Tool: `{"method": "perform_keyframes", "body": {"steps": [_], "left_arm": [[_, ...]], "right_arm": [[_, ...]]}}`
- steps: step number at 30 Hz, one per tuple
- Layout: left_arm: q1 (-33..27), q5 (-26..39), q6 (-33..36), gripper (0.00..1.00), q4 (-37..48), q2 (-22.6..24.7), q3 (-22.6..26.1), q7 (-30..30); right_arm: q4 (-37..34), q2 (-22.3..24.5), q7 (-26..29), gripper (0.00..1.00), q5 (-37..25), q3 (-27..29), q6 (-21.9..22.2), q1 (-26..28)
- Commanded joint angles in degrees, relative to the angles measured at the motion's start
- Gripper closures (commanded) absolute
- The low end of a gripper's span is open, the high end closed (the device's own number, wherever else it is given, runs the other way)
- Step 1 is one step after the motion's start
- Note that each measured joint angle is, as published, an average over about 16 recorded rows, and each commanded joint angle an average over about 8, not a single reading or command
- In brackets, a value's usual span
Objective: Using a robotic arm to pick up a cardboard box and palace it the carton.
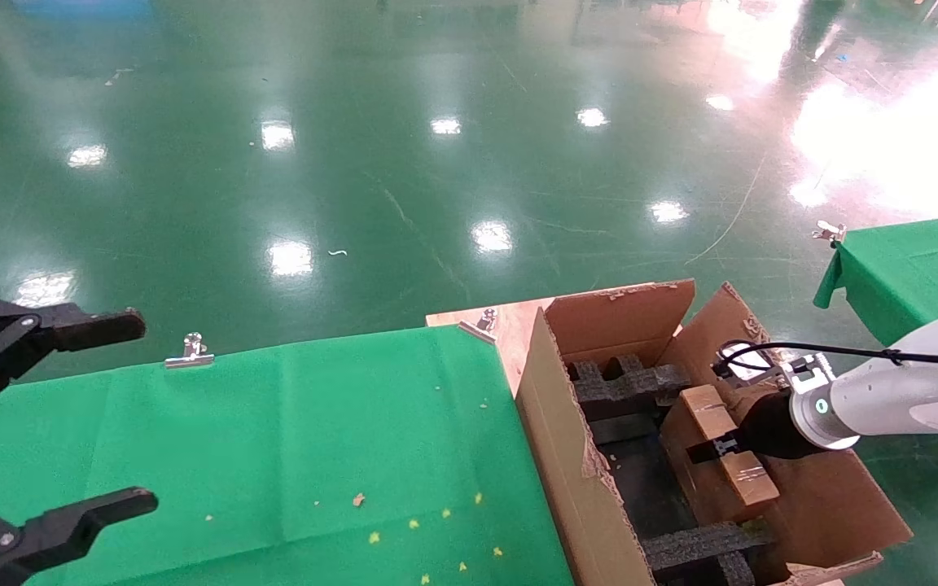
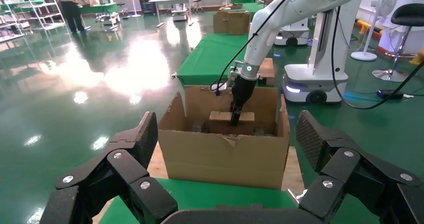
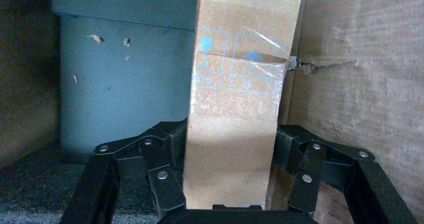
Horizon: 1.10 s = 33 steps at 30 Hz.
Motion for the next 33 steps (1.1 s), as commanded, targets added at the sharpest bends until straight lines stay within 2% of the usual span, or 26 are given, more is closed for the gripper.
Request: {"method": "perform_keyframes", "body": {"steps": [1,20,33], "left_arm": [[0.0,0.0,0.0,0.0,0.0,0.0,0.0,0.0],[0.0,0.0,0.0,0.0,0.0,0.0,0.0,0.0],[0.0,0.0,0.0,0.0,0.0,0.0,0.0,0.0]], "right_arm": [[-0.1,-0.1,-0.1,0.0,0.1,0.1,-0.1,-0.1],[1.4,1.0,0.1,0.0,-0.3,0.0,-0.1,1.7],[4.9,3.2,0.7,0.0,-1.4,0.2,0.6,6.0]]}}
